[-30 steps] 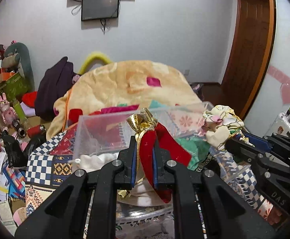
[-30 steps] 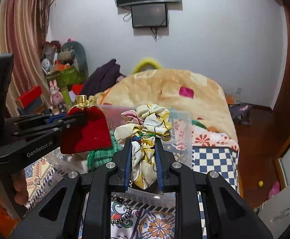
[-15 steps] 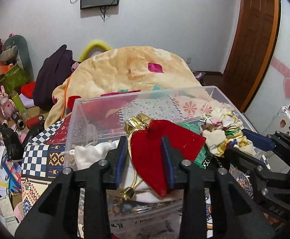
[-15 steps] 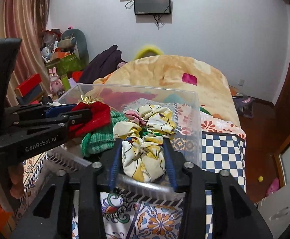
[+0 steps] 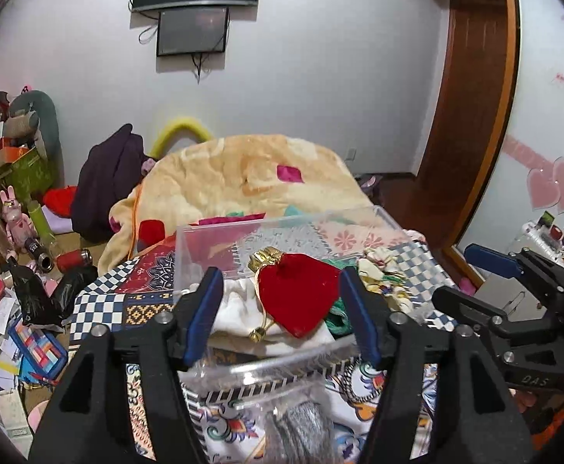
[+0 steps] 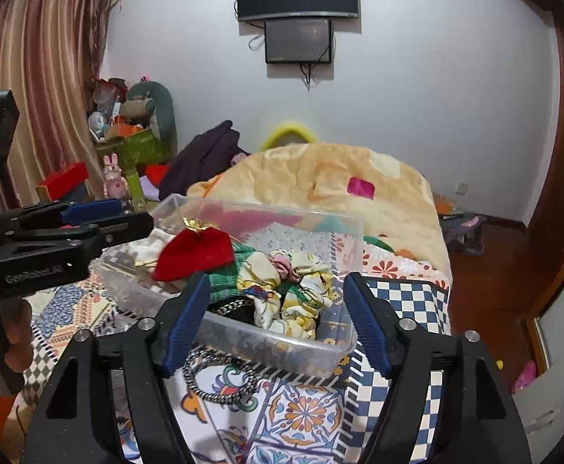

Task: Organize soft objects
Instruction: 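Lower the red pouch and floral scarf into the clear box and open both tools, then grasp the silver mesh bag with the left tool while the right tool grasps the beaded bracelet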

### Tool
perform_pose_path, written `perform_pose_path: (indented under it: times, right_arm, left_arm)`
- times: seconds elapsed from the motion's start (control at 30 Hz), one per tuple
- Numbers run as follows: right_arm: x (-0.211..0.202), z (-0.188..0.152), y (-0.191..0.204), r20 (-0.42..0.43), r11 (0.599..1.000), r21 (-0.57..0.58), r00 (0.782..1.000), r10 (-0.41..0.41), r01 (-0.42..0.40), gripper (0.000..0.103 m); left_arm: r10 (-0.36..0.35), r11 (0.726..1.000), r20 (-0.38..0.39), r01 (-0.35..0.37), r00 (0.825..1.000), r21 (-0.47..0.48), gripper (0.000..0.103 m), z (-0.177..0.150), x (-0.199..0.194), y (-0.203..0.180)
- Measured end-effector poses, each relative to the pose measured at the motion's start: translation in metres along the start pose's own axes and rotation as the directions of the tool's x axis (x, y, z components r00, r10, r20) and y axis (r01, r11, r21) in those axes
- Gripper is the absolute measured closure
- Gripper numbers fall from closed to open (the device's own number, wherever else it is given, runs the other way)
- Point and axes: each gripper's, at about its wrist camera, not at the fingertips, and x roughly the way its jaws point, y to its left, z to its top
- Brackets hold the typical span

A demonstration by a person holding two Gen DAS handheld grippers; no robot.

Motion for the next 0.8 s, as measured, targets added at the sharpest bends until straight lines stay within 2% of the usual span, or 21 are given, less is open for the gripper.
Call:
perform_pose_path:
  times: [0.13,0.33,0.43,0.6,0.8]
  right_arm:
    - [-0.002,-0.011,0.007,-0.013,1.000,-0.020,1.000,0.017,-0.017,0.024]
    - [0.011,-0.037,0.022,-0.095,0.998,-0.043,0.994,0.046,-0.050,0.024]
    - [0.022,-0.050,0.026,-0.145,0.997,-0.041,0.988,0.059,-0.065,0.024]
    - [0.037,-0.063,0.028,-0.203,0.996,-0.014,0.976,0.085,-0.089,0.024]
    - [0.053,-0.067,0.034,-0.252,0.995,-0.017,0.964,0.089,-0.097,0.024]
  left_arm:
    - [-0.012,1.000,-0.002,0.012,1.000,0.003,0.031,-0.010,-0.013,0.002]
    - [-0.013,1.000,-0.082,0.015,0.997,0.020,0.030,-0.040,-0.009,0.002]
    - [-0.019,0.999,-0.147,0.023,0.989,0.025,0.030,-0.060,-0.002,0.000]
    - [-0.050,0.998,-0.251,0.055,0.967,0.014,0.030,-0.090,0.016,-0.003]
    - [-0.062,0.998,-0.285,0.056,0.956,-0.030,0.030,-0.103,0.029,0.001]
